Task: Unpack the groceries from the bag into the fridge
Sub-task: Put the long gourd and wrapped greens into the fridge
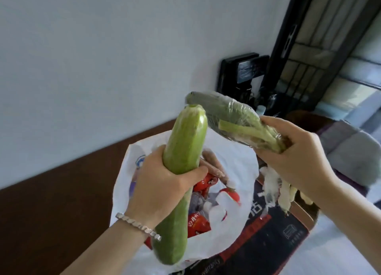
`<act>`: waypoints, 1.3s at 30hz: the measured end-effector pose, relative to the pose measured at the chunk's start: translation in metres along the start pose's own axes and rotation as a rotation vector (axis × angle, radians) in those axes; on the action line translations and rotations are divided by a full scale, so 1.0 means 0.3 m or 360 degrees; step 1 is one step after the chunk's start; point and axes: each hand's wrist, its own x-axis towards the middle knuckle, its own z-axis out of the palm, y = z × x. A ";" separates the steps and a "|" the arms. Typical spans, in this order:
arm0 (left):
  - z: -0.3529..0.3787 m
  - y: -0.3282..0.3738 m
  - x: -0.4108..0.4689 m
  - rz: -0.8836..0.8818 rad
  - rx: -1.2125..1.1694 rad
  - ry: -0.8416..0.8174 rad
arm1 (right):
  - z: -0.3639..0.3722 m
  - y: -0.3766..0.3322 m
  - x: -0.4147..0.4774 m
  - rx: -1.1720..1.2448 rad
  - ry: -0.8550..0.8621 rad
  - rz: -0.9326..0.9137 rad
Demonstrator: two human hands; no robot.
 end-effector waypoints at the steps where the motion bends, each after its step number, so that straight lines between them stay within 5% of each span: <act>1: 0.030 0.025 0.002 0.0060 0.0026 -0.0052 | -0.049 0.029 -0.016 -0.0021 0.0038 0.0025; 7: 0.277 0.186 -0.057 0.0476 0.0222 -0.0511 | -0.370 0.238 -0.207 -0.0390 0.0146 0.0336; 14: 0.854 0.438 -0.332 0.0861 0.0308 -0.0992 | -0.938 0.533 -0.652 -0.0801 0.0430 0.0786; 25: 1.840 0.750 -1.158 0.1250 0.0382 -0.1893 | -1.756 0.835 -1.518 -0.1285 0.0599 0.1514; 39: 2.793 1.152 -2.029 0.1787 0.0206 -0.2553 | -2.458 1.058 -2.185 -0.1465 0.1068 0.2397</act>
